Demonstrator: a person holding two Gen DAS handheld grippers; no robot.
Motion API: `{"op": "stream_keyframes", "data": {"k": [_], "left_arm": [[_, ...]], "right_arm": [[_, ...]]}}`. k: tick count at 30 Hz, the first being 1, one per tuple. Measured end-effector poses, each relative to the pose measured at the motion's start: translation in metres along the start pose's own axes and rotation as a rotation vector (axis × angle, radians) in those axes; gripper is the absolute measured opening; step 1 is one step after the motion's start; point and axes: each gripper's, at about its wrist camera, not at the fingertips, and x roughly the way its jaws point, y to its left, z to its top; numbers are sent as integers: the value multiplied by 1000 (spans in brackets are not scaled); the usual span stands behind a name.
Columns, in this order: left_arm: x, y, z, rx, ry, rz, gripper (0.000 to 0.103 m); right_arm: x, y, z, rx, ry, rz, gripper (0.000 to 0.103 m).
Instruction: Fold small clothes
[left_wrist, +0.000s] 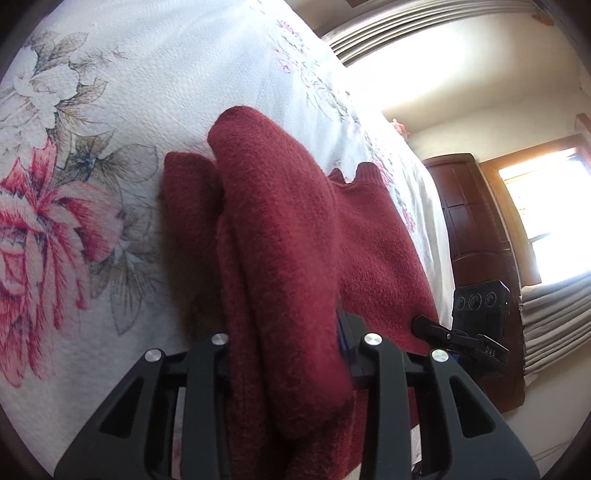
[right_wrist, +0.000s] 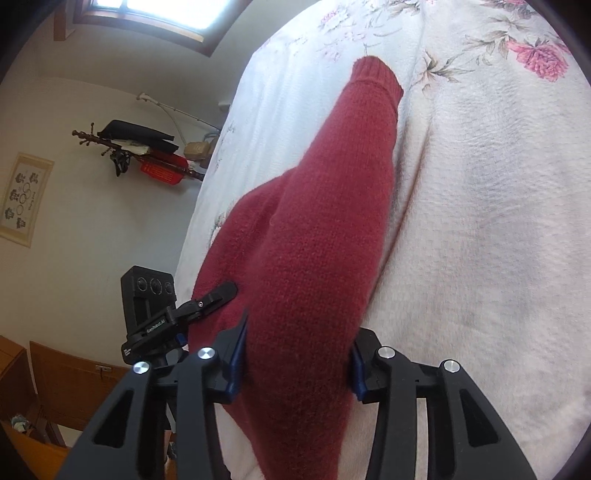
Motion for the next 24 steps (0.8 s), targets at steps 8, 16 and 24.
{"op": "stream_keyframes", "data": {"k": [8,16,24], "left_arm": [[-18,-71,-51,68,-23,-102,31],[-17,-131,-125,170,2,-97,31],[25,-122,-195,112,77,-46,31]], "right_arm": [[-87,10,-37,-31,-50,27,44],[-176,4,-97,-54,-84,-17,44],[-192,-34,-154,-8,-58,-84,44]]}}
